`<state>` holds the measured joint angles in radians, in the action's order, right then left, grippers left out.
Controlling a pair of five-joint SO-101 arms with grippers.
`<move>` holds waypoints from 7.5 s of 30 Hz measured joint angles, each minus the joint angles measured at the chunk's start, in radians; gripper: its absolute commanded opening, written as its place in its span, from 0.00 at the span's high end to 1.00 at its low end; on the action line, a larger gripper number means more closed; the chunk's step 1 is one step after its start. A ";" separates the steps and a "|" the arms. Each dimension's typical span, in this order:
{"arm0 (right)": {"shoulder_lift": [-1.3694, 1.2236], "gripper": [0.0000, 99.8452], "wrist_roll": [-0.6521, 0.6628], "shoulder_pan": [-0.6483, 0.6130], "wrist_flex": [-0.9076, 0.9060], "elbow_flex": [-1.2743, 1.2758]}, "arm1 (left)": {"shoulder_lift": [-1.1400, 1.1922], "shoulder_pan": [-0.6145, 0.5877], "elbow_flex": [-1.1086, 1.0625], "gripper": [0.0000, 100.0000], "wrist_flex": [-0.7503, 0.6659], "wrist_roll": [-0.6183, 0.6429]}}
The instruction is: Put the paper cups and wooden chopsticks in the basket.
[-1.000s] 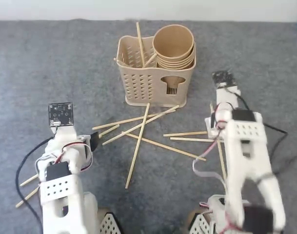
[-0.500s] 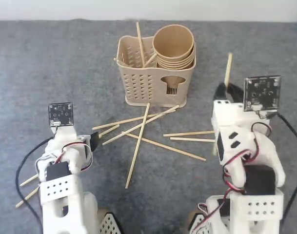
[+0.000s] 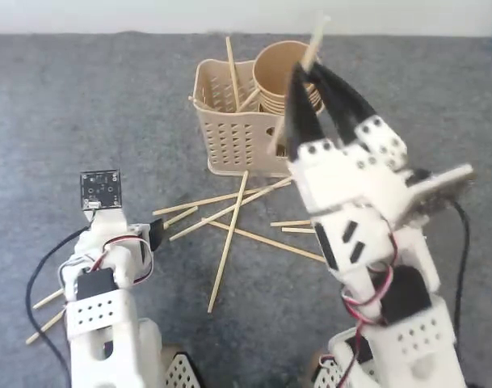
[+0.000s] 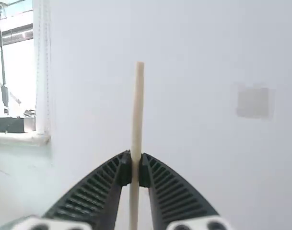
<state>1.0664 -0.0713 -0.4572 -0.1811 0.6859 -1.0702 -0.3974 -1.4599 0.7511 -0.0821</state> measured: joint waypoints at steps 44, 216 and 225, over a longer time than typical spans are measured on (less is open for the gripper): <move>-0.835 0.92 -0.094 -0.034 -0.338 -0.812 | 0.000 0.000 0.000 0.70 -0.043 0.000; 0.726 0.99 -0.080 0.582 -0.727 0.977 | 0.555 0.651 0.707 0.99 -0.931 0.140; 0.726 0.99 -0.080 0.582 -0.727 0.977 | 0.944 0.620 0.954 0.99 -0.931 0.140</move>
<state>1.7921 -0.1511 0.1243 -0.9083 1.6632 -0.1266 0.2225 -0.5056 -0.1803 0.0575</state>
